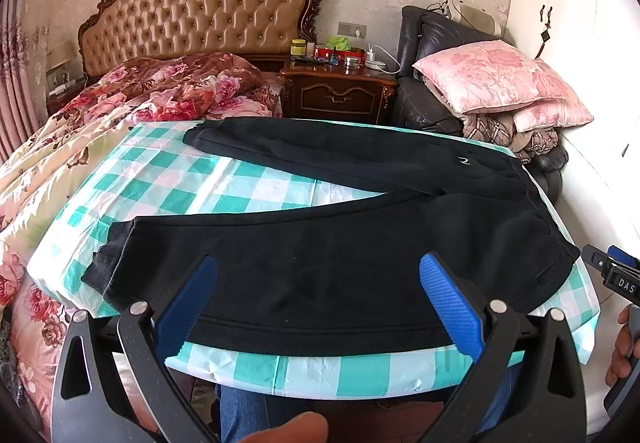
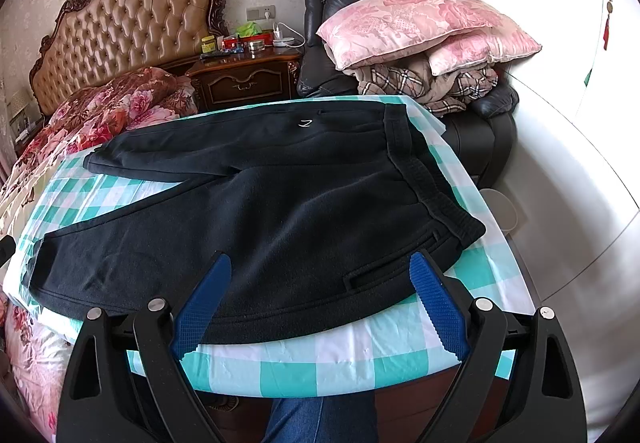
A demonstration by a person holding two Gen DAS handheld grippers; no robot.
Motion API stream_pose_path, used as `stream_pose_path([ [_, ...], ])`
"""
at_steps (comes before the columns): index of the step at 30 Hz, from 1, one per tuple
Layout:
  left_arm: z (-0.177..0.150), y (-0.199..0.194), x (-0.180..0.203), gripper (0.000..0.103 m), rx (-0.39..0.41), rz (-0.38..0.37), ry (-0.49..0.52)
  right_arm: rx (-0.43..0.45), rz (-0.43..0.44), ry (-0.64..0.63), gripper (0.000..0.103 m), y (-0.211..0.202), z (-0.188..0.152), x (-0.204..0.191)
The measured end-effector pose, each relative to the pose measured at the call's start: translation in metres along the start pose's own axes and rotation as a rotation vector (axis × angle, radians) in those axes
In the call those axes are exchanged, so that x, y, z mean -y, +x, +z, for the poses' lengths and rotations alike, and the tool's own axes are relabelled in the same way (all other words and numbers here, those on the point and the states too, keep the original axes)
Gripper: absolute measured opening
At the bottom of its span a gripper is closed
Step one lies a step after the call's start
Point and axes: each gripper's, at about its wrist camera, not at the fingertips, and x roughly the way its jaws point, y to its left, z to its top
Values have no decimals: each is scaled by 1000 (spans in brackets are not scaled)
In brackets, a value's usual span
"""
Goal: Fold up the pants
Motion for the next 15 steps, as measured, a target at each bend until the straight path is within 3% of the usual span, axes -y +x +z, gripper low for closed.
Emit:
stream_pose_path([
  [15,-1,0,-1,102,-1,-1,3,-5,0,2,88,1,0,-1],
])
